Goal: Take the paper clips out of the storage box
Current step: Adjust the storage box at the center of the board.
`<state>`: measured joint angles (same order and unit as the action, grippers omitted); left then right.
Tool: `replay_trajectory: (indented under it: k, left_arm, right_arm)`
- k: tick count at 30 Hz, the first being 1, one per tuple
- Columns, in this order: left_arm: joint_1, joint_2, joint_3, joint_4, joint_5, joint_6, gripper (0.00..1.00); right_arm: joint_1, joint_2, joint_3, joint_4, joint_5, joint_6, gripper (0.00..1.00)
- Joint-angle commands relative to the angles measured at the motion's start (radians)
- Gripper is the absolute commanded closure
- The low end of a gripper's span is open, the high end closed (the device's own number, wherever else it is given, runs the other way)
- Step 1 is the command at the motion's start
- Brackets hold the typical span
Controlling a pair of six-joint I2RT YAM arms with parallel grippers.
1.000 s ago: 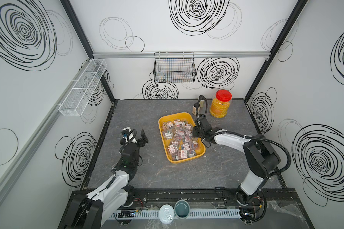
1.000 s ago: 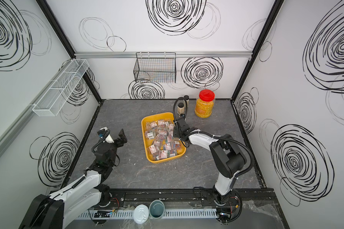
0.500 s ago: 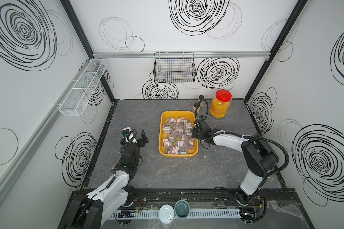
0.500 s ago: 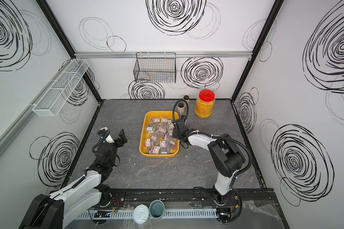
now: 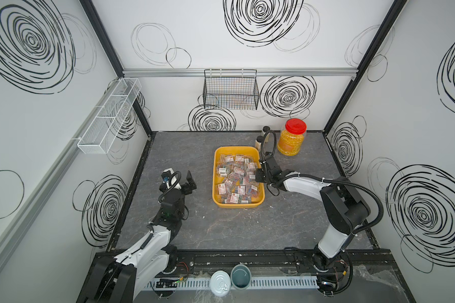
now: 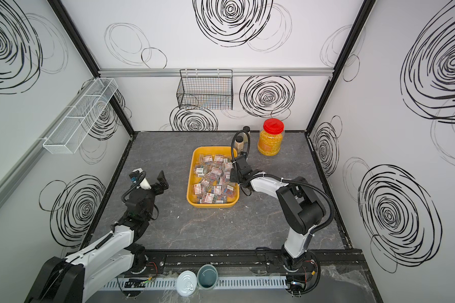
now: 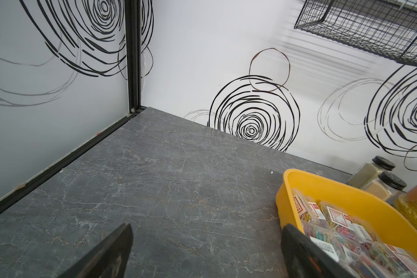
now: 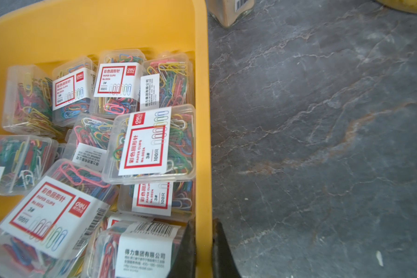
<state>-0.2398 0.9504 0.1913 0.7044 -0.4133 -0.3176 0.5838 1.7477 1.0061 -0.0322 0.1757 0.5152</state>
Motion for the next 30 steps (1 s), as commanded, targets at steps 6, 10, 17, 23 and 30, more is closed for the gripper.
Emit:
replay_trajectory:
  k: [6,10,17,23,30]
  left_arm:
    - [-0.006,-0.011,0.019,0.036,-0.016,0.014,0.01]
    - [-0.008,-0.001,0.026,0.034,-0.016,0.016,0.01]
    - [-0.01,0.007,0.033,0.033,-0.018,0.017,0.01]
    - [-0.009,0.011,0.032,0.04,-0.025,0.017,0.01]
    - [-0.013,0.018,0.042,0.024,-0.03,0.017,0.01]
  right_arm:
    - [-0.027,0.006,0.066,0.045,0.004,-0.054,0.93]
    - [-0.031,0.017,0.08,0.063,0.004,-0.068,0.96]
    - [-0.04,0.08,0.125,0.079,-0.015,-0.096,0.99]
    - [-0.029,0.05,0.175,0.011,0.035,-0.087,0.67]
    - [0.092,-0.085,0.186,-0.087,0.24,0.0,0.47]
